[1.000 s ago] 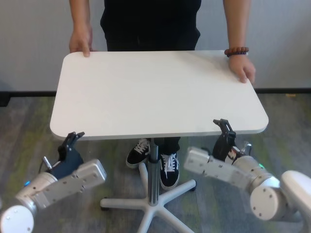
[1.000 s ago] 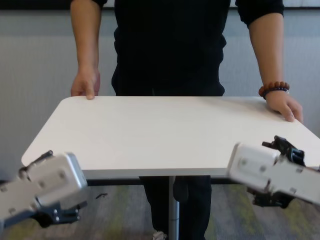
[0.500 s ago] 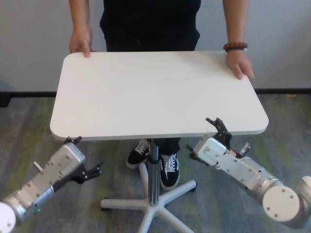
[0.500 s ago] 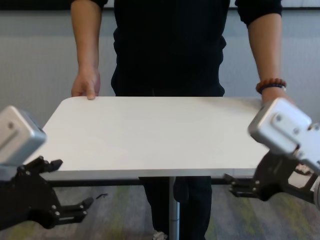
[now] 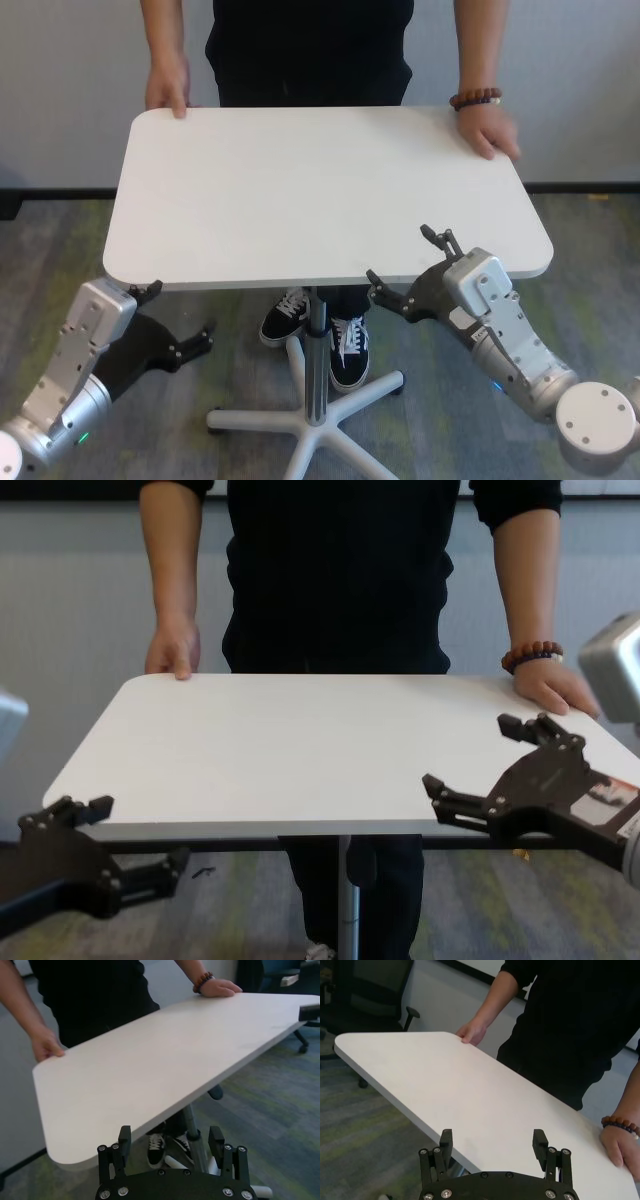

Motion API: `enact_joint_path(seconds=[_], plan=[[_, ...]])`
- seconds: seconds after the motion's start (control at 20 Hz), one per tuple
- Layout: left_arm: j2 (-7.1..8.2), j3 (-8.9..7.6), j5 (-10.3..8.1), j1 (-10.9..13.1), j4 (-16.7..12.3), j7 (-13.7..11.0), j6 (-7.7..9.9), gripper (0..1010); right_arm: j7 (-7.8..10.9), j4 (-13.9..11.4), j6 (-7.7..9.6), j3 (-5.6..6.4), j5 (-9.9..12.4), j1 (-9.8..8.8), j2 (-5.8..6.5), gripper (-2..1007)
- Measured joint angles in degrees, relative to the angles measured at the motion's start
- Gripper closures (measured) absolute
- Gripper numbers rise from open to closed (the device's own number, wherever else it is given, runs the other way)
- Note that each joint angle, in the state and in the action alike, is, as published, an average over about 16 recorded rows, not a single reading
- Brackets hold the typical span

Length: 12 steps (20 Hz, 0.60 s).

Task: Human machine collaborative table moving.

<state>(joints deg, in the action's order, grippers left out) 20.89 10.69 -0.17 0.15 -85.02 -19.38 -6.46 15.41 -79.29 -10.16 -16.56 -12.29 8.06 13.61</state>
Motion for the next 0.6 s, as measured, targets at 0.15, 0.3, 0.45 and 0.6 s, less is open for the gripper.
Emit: enact_joint_path(seconds=[0.15, 0.3, 0.45, 0.6], plan=[[-0.12, -0.38, -0.49, 0.50, -0.88, 1.09, -0.82, 7, 0.04, 0.94, -0.56, -0.01, 1.42, 0.52, -0.30, 4], [-0.05, -0.34, 0.46, 0.65, -1.56, 2.34, -1.58, 7, -0.23, 1.86, -0.28, -0.44, 1.49, 1.24, -0.32, 4], [0.03, -0.03, 1.76, 0.32, -1.63, 3.04, -1.90, 7, -0.51, 2.67, 0.21, -0.95, 1.25, 1.97, -0.26, 4], [0.20, 0.37, 2.83, -0.09, -1.72, 3.23, -1.82, 7, -1.10, 2.85, 0.80, -1.45, 0.86, 2.44, -0.12, 4]])
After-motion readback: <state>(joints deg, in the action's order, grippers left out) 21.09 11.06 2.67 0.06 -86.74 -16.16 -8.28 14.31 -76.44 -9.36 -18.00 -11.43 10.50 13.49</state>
